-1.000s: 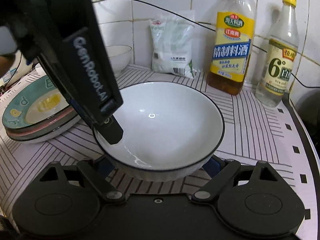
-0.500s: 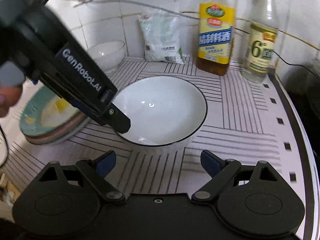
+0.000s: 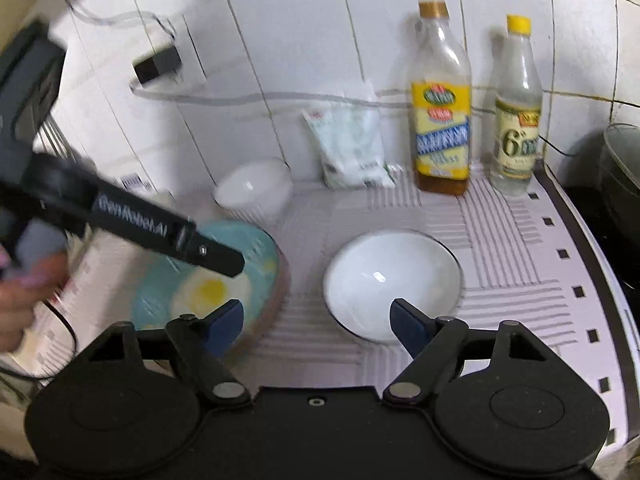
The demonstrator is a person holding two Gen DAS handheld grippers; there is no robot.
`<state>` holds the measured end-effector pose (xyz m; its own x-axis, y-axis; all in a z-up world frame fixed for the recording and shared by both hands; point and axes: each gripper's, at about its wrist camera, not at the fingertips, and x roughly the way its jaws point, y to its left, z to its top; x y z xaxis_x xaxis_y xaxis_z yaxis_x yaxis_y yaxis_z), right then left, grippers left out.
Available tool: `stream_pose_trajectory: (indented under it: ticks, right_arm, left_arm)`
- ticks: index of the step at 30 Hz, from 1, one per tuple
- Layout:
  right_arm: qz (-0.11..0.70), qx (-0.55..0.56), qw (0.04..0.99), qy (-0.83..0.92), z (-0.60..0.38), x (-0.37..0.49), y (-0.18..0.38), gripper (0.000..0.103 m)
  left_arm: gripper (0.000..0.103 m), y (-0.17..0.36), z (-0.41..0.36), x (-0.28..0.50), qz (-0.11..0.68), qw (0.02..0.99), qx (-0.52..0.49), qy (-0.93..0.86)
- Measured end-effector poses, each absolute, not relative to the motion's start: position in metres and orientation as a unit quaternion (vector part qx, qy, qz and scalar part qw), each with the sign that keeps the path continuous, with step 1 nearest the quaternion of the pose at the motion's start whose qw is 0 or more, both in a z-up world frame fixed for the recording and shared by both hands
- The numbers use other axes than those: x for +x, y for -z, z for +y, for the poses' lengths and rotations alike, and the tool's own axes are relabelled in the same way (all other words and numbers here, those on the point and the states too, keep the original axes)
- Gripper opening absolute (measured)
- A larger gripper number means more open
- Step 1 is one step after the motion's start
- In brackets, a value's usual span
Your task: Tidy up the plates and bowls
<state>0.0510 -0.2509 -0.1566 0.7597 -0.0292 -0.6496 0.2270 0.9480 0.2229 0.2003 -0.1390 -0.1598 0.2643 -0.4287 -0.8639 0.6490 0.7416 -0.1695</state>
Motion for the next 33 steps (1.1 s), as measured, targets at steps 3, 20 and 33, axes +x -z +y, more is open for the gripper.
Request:
stream_pose_trajectory:
  ticks: [3, 20, 33]
  right_arm:
    - [0.326, 0.159, 0.929, 0.073, -0.242, 0.061, 0.145, 0.083]
    - [0.316, 0.301, 0.898, 0.057, -0.223, 0.177, 0.160, 0.065]
    - [0.318, 0.386, 0.852, 0.155, -0.249, 0.265, 0.228, 0.048]
  left_arm:
    - [0.043, 0.153, -0.116, 0.208, 0.488, 0.800, 0.099, 0.336]
    - [0.050, 0.169, -0.021, 0.304, 0.451, 0.843, -0.005, 0.294]
    - [0.051, 0.237, -0.055, 0.367, 0.456, 0.856, 0.006, 0.244]
